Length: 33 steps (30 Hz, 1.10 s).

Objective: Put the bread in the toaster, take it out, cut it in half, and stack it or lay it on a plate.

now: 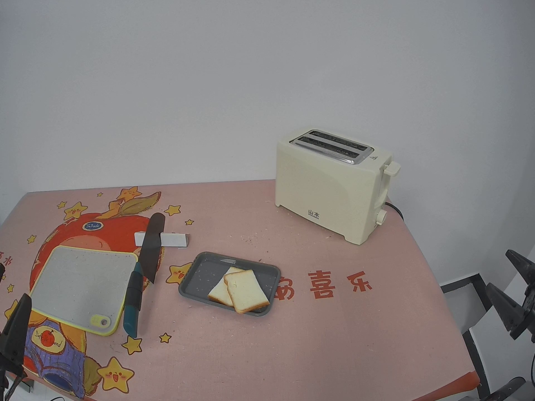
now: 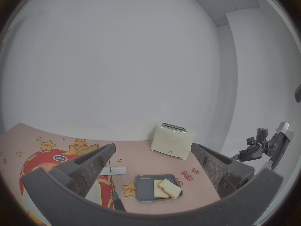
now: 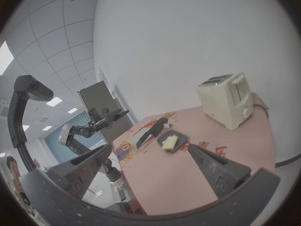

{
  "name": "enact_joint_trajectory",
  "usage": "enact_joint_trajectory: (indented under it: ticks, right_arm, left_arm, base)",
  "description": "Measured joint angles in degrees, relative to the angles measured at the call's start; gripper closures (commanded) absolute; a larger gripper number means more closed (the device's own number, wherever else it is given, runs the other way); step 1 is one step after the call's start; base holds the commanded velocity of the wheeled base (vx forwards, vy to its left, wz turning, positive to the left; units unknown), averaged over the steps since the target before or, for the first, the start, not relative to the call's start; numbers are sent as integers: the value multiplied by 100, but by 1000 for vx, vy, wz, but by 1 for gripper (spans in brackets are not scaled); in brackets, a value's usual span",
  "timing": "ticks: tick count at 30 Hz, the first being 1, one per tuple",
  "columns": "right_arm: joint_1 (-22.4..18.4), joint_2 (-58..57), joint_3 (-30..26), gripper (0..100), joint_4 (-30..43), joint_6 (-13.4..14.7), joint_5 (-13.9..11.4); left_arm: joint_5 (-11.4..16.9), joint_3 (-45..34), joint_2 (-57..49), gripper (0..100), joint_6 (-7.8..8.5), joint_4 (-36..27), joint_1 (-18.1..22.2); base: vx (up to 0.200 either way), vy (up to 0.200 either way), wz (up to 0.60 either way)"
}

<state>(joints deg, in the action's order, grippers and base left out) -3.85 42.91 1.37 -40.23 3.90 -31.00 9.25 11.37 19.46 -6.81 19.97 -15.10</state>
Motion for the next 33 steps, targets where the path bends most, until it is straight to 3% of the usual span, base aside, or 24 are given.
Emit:
enact_joint_trajectory:
  ticks: [14, 26, 33]
  right_arm:
    - [5, -1910, 67, 0, 2316, 1, -20]
    - [38, -2960, 1, 0, 2625, 48, -69]
    - [133, -3445, -33, 0, 3251, 61, -132]
  left_arm:
    - [-20, -494, -689, 0, 0, -56, 202]
    - [-26, -981, -1302, 0, 0, -268, 529]
    - [-28, -1033, -1387, 0, 4, -438, 551]
  base:
    - [0, 0, 0]
    - [0, 0, 0]
    - [0, 0, 0]
